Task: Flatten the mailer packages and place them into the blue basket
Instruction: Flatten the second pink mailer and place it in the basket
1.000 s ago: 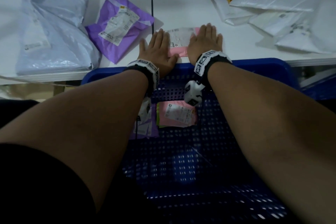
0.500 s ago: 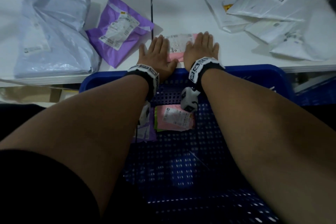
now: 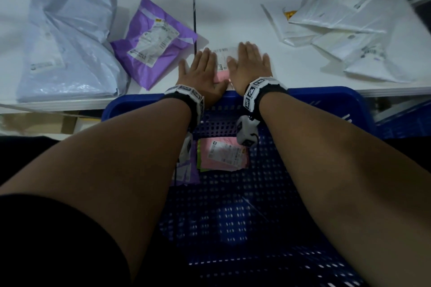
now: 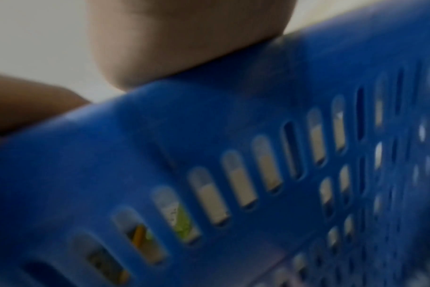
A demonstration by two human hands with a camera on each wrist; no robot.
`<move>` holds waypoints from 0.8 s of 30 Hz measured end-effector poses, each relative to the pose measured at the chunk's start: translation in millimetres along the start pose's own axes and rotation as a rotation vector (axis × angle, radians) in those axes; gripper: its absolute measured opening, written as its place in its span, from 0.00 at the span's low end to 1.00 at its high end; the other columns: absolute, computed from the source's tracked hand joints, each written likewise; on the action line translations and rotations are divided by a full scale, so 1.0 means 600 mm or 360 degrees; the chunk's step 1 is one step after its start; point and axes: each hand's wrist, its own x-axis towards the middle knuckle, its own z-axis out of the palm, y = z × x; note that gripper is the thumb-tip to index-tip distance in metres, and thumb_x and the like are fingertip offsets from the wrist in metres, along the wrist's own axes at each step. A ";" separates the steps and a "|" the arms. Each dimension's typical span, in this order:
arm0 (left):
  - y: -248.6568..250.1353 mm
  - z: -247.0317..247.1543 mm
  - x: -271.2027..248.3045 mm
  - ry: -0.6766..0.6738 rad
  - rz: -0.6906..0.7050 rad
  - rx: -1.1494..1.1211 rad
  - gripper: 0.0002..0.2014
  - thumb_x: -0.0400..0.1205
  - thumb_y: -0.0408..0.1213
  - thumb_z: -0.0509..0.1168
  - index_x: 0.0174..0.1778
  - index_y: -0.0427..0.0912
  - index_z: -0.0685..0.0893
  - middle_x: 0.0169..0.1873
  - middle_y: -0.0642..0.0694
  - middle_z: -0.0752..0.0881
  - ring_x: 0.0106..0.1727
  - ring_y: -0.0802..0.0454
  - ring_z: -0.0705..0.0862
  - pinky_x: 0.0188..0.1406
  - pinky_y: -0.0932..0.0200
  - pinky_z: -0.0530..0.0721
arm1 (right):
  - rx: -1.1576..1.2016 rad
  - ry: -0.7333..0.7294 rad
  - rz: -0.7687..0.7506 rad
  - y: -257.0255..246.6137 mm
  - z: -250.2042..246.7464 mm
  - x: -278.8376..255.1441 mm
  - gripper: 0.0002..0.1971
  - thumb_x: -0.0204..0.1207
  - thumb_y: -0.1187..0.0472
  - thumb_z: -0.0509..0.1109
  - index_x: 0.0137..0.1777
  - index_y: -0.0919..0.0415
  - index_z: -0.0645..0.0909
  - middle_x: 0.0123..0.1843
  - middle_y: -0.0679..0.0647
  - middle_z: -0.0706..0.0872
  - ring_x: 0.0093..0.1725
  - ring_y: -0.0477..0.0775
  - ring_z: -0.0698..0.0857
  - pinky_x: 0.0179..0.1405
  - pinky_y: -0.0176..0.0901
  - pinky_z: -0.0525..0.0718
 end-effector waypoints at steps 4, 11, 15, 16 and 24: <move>-0.006 -0.004 0.007 -0.0011 0.0012 -0.0120 0.42 0.82 0.60 0.47 0.88 0.43 0.44 0.88 0.45 0.43 0.88 0.48 0.44 0.83 0.29 0.43 | 0.0157 0.0068 0.0195 0.003 -0.005 0.004 0.31 0.88 0.47 0.43 0.88 0.60 0.51 0.90 0.55 0.52 0.88 0.54 0.49 0.87 0.54 0.45; -0.029 -0.016 0.007 0.0225 -0.0092 -0.0915 0.37 0.77 0.34 0.61 0.85 0.46 0.63 0.80 0.41 0.73 0.81 0.44 0.70 0.85 0.38 0.57 | 0.0778 -0.0109 0.0046 0.038 -0.034 0.008 0.31 0.81 0.72 0.53 0.85 0.61 0.62 0.87 0.58 0.62 0.86 0.56 0.58 0.85 0.57 0.55; -0.035 -0.014 0.007 0.0513 -0.0076 -0.1122 0.16 0.83 0.37 0.61 0.67 0.40 0.81 0.56 0.38 0.87 0.57 0.41 0.85 0.58 0.52 0.82 | 0.0999 -0.0208 -0.0001 0.060 -0.047 -0.005 0.40 0.75 0.73 0.61 0.87 0.51 0.57 0.90 0.53 0.52 0.88 0.53 0.50 0.88 0.54 0.48; -0.035 -0.016 0.007 0.0578 -0.0086 -0.1154 0.13 0.85 0.36 0.61 0.62 0.37 0.83 0.53 0.36 0.87 0.54 0.41 0.85 0.53 0.54 0.81 | 0.1006 -0.0201 -0.0020 0.062 -0.049 -0.008 0.42 0.73 0.74 0.63 0.87 0.50 0.58 0.90 0.52 0.53 0.88 0.52 0.51 0.87 0.52 0.50; -0.050 -0.015 0.028 0.0680 -0.0399 -0.1395 0.23 0.83 0.55 0.60 0.47 0.37 0.87 0.42 0.39 0.89 0.45 0.45 0.85 0.42 0.56 0.75 | 0.1588 0.0202 0.0173 0.078 -0.038 -0.010 0.05 0.76 0.60 0.76 0.47 0.61 0.90 0.46 0.51 0.91 0.46 0.52 0.86 0.53 0.42 0.83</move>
